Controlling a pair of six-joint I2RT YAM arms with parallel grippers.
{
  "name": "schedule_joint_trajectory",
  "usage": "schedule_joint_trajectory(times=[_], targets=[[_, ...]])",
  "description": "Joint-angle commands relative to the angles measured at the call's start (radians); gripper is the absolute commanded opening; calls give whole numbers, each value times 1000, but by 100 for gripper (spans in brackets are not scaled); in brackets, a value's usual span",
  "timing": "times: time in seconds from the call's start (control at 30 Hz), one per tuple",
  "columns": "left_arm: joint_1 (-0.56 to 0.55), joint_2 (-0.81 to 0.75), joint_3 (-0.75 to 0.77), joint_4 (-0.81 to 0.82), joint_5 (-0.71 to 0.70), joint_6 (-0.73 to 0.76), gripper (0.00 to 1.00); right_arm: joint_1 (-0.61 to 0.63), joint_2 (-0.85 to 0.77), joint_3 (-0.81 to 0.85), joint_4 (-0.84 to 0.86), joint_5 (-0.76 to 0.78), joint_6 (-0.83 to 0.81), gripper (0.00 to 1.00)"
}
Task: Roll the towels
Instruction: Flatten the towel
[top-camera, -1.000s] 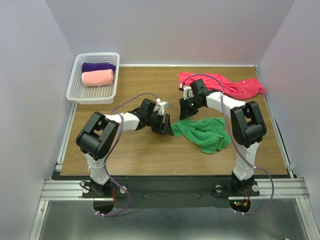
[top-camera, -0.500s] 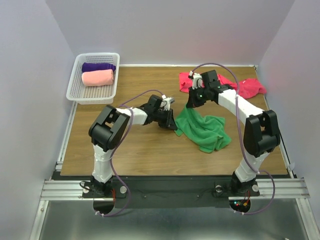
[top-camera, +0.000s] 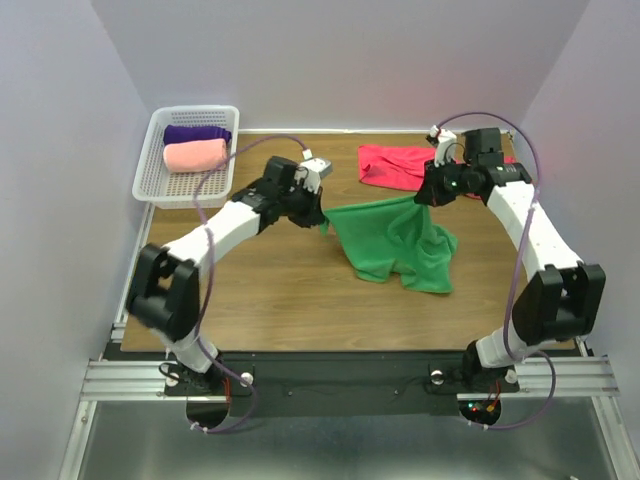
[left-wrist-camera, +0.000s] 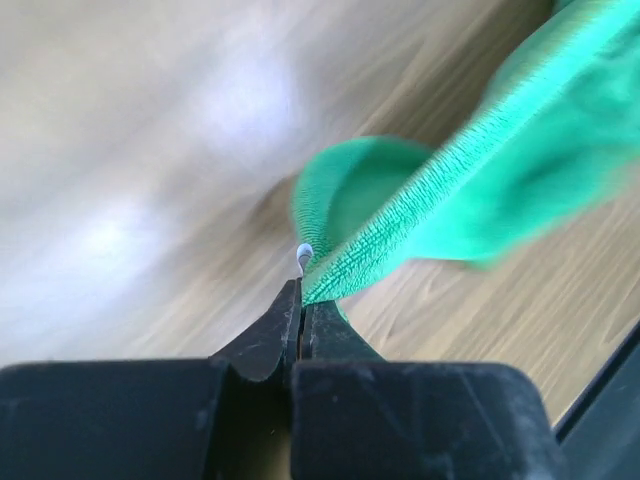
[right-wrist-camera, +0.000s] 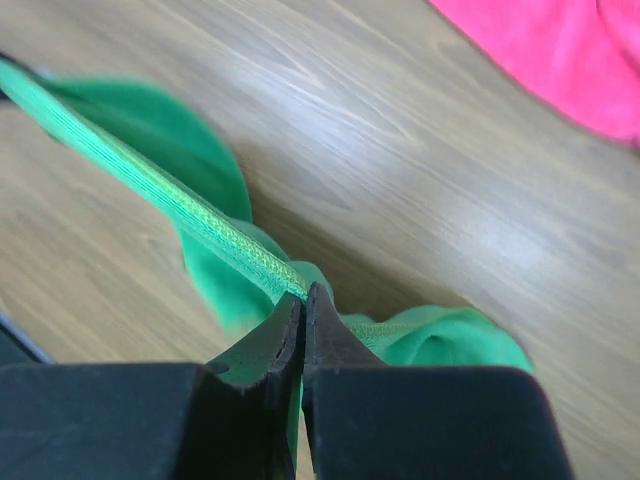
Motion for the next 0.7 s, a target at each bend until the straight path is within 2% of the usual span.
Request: schedule_joint_trajectory(times=[0.0, 0.13, 0.2, 0.3, 0.37, 0.43, 0.47, 0.5, 0.53, 0.6, 0.67], targets=[[28, -209, 21, -271, -159, 287, 0, -45, -121, 47, -39, 2, -146, 1], [35, -314, 20, -437, -129, 399, 0, -3, -66, 15, -50, -108, -94, 1], [46, -334, 6, -494, -129, 431, 0, 37, -37, 1, -35, -109, -56, 1], [97, -381, -38, -543, -189, 468, 0, 90, 3, -44, 90, -99, 8, 1], [152, -398, -61, -540, -234, 476, 0, 130, 34, -47, 100, -102, 16, 1], [184, -398, -78, -534, -290, 485, 0, 182, 63, -64, 94, -118, 27, 7], [203, -397, -84, -529, -303, 491, 0, 201, 60, -82, 92, -144, 27, 15], [221, -395, -90, -516, -336, 494, 0, 224, 51, -119, 92, -157, 27, 37], [226, -394, -106, -503, -356, 497, 0, 224, 43, -131, 92, -177, 33, 44], [227, -385, -116, -474, -405, 507, 0, 206, 34, -133, 89, -185, 59, 47], [229, -371, -129, -457, -425, 517, 0, 103, 17, -101, 91, -205, 65, 54]])
